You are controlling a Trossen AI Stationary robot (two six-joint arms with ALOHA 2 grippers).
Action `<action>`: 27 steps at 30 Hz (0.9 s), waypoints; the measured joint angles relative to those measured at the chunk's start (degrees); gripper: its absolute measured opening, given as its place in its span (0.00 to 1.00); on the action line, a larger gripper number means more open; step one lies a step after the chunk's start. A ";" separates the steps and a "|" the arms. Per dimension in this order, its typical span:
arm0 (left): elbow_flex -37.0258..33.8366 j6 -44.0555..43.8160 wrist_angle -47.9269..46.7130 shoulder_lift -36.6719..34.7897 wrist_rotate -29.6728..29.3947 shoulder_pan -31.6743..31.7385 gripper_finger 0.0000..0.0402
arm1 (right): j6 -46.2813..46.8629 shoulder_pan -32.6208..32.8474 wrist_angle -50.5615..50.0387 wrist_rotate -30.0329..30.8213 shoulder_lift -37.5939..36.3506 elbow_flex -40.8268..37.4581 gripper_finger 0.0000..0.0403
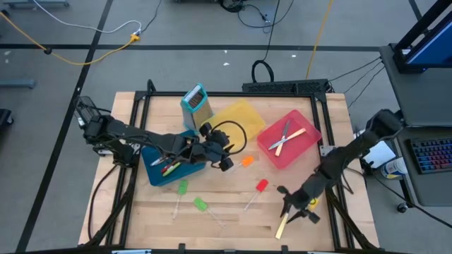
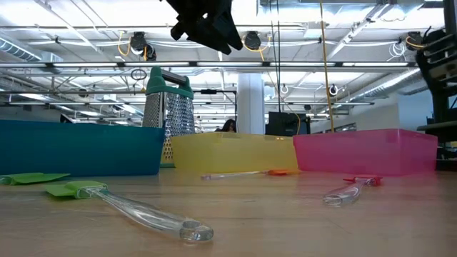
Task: Pick & Place Kitchen Items
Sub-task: Put the yellow table knife into the red bin
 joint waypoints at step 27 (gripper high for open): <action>0.00 -2.80 1.33 0.00 0.06 0.17 0.44 | -6.40 6.86 -2.89 10.13 16.12 1.55 0.18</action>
